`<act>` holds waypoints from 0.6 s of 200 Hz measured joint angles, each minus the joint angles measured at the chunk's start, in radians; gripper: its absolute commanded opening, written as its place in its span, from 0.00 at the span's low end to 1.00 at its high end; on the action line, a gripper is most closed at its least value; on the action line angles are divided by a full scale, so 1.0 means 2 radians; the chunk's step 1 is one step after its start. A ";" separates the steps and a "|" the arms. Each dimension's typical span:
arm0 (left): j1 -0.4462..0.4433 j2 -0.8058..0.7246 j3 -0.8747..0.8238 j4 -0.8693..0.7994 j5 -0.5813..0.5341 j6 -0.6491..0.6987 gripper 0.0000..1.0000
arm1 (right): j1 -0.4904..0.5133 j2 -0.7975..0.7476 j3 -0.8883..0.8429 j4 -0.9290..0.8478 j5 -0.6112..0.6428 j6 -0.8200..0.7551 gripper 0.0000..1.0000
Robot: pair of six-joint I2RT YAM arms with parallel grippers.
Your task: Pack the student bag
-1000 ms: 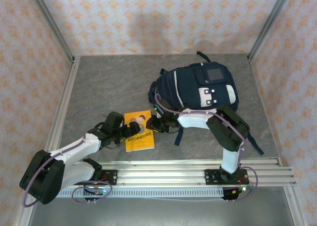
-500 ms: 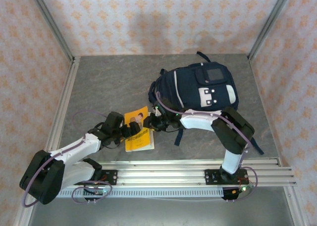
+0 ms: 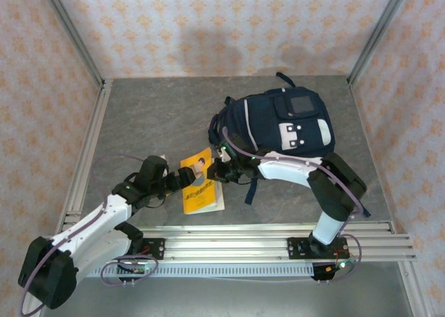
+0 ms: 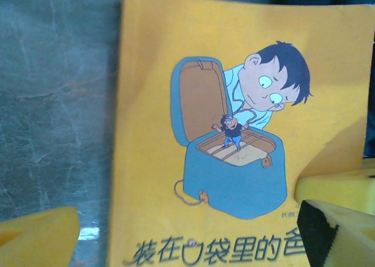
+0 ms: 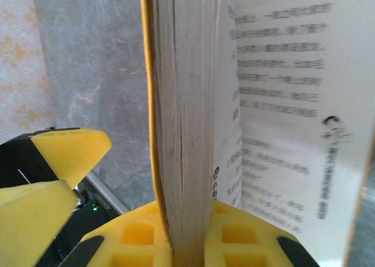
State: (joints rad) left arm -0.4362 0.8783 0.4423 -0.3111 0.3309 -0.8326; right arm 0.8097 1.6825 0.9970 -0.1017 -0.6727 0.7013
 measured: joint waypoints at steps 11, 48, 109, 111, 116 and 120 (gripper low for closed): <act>0.002 -0.011 0.008 -0.010 0.000 0.001 1.00 | -0.013 -0.017 0.000 -0.010 -0.005 -0.003 0.00; 0.029 -0.013 0.010 -0.010 0.031 -0.018 1.00 | -0.054 -0.077 0.000 -0.018 -0.031 -0.006 0.00; 0.032 -0.029 0.003 0.094 0.113 -0.075 0.99 | -0.066 -0.121 -0.015 0.033 -0.088 0.032 0.00; 0.032 -0.029 0.003 0.097 0.115 -0.076 0.98 | -0.066 -0.121 -0.016 0.035 -0.089 0.034 0.00; 0.032 -0.030 0.003 0.109 0.120 -0.083 0.97 | -0.066 -0.122 -0.020 0.046 -0.093 0.041 0.00; 0.032 -0.030 0.003 0.118 0.123 -0.087 0.96 | -0.066 -0.122 -0.023 0.052 -0.095 0.047 0.00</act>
State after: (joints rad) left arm -0.3721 0.8177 0.4477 -0.0746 0.5777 -1.0065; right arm 0.6777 1.4380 0.9520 0.0029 -0.8631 0.7948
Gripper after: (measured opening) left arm 0.988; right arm 0.125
